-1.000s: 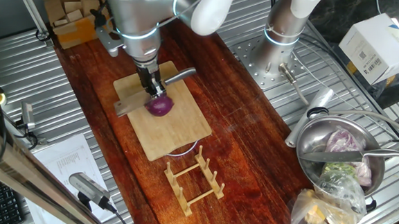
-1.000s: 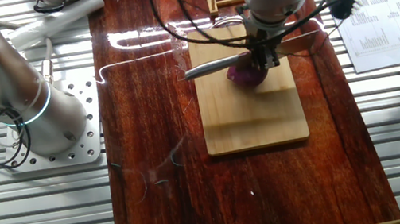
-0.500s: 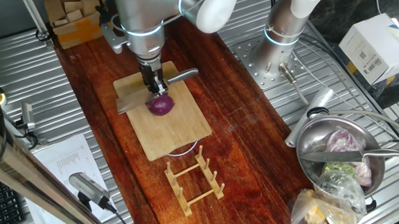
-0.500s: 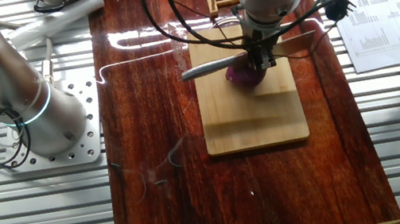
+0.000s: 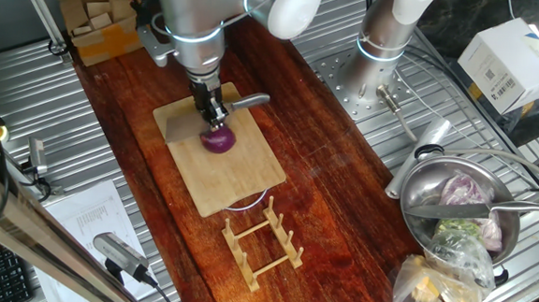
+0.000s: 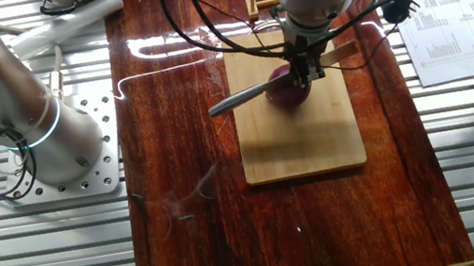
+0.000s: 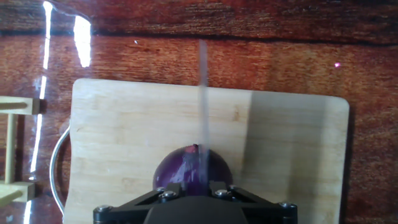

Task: Chop the onions

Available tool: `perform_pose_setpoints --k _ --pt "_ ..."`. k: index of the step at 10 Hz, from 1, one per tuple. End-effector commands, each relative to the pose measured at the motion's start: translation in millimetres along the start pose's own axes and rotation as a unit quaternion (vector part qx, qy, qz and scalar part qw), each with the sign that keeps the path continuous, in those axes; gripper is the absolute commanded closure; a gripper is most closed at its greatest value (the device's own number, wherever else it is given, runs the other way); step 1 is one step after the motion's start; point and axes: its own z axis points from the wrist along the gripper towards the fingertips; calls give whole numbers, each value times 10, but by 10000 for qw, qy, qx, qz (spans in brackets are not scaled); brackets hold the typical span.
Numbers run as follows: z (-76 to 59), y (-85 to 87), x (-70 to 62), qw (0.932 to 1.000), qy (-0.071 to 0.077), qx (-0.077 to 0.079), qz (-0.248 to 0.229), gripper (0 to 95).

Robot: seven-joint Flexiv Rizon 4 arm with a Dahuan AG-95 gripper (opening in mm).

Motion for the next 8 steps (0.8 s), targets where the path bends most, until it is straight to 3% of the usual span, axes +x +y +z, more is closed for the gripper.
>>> perform_pose_setpoints --k 1,8 --pt "-74 -12 42 10000 13 -7 -15 760" --pt "-226 -68 172 9999 33 -25 -108 760"
